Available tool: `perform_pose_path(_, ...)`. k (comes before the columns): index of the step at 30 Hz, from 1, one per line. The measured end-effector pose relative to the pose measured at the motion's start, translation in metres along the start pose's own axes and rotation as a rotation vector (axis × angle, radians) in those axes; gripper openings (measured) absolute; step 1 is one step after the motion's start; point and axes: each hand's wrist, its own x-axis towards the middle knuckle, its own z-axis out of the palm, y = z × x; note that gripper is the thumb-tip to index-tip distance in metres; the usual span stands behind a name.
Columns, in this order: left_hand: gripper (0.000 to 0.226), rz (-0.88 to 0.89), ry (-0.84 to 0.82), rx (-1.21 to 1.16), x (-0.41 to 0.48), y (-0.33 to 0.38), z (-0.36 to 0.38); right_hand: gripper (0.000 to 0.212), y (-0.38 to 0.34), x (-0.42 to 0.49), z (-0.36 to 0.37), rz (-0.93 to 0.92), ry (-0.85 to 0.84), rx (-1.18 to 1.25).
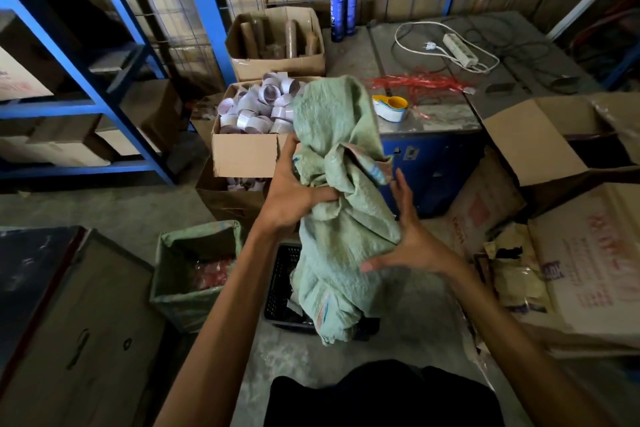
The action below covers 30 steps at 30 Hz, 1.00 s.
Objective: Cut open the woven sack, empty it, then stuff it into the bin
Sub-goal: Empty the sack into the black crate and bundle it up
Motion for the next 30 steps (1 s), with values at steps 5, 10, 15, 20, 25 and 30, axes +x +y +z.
perform_pose_path(5, 0.088, -0.037, -0.205, -0.023, 0.008, 0.015, 0.031, 0.123, -0.016, 0.021, 0.036, 0.199, 0.142, 0.391)
perform_pose_path(10, 0.111, -0.045, -0.21, -0.113, 0.014, 0.017, -0.01, 0.064, -0.03, 0.03, 0.035, 0.225, 0.36, 0.562)
perform_pose_path(15, 0.143, -0.094, -0.225, 0.337, -0.01, -0.023, -0.057, 0.102, -0.059, 0.028, 0.0, 0.278, 0.286, 0.654)
perform_pose_path(20, 0.129, -0.155, -0.378, 0.689, -0.039, -0.064, -0.025, 0.045, -0.113, 0.041, -0.022, 0.06, 0.425, 0.534)
perform_pose_path(25, 0.068, -0.158, -0.099, 0.267, -0.03, -0.069, 0.021, 0.065, -0.152, 0.06, -0.026, -0.019, 0.444, 0.674)
perform_pose_path(30, 0.046, -0.326, 0.051, 0.094, -0.025, -0.07, 0.038, 0.135, -0.172, 0.065, -0.048, -0.226, 0.182, 0.454)
